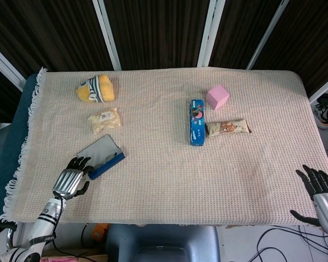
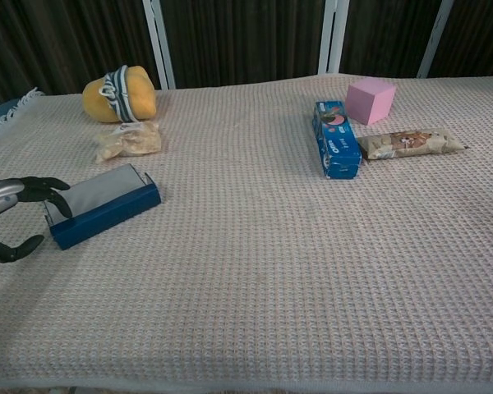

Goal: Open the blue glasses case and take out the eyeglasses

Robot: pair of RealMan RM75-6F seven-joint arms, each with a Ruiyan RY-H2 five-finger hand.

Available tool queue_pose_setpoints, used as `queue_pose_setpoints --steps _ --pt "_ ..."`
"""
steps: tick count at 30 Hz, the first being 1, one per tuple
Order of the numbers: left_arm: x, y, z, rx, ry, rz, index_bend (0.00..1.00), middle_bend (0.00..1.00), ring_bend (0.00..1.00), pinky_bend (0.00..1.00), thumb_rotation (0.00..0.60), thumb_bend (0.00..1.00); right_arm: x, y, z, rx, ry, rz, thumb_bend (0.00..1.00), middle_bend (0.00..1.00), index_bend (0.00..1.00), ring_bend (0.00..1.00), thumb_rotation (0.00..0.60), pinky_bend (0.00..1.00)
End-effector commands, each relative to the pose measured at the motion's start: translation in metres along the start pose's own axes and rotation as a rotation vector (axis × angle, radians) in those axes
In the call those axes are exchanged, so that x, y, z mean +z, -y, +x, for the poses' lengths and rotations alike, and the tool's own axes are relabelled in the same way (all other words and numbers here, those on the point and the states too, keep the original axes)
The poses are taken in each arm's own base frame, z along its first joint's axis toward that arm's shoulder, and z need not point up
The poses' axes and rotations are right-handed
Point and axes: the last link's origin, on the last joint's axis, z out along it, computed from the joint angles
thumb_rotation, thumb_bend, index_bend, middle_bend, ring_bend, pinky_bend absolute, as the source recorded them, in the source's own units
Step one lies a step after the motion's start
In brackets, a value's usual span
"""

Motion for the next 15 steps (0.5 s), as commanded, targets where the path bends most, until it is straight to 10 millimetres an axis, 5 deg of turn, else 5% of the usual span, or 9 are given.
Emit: queue_pose_setpoints --steps 1,15 --pt "0.001 0.0 -0.001 0.004 0.004 0.005 0.28 0.05 0.0 0.01 0.6 0.47 0.0 0.0 0.0 0.002 0.002 0.002 0.22 0.0 0.0 0.0 0.6 0.0" --pt "-0.011 -0.001 -0.003 0.05 0.024 -0.013 0.34 0.05 0.0 0.01 0.6 0.47 -0.001 0.0 0.001 0.006 0.005 0.007 0.22 0.0 0.0 0.0 0.6 0.0"
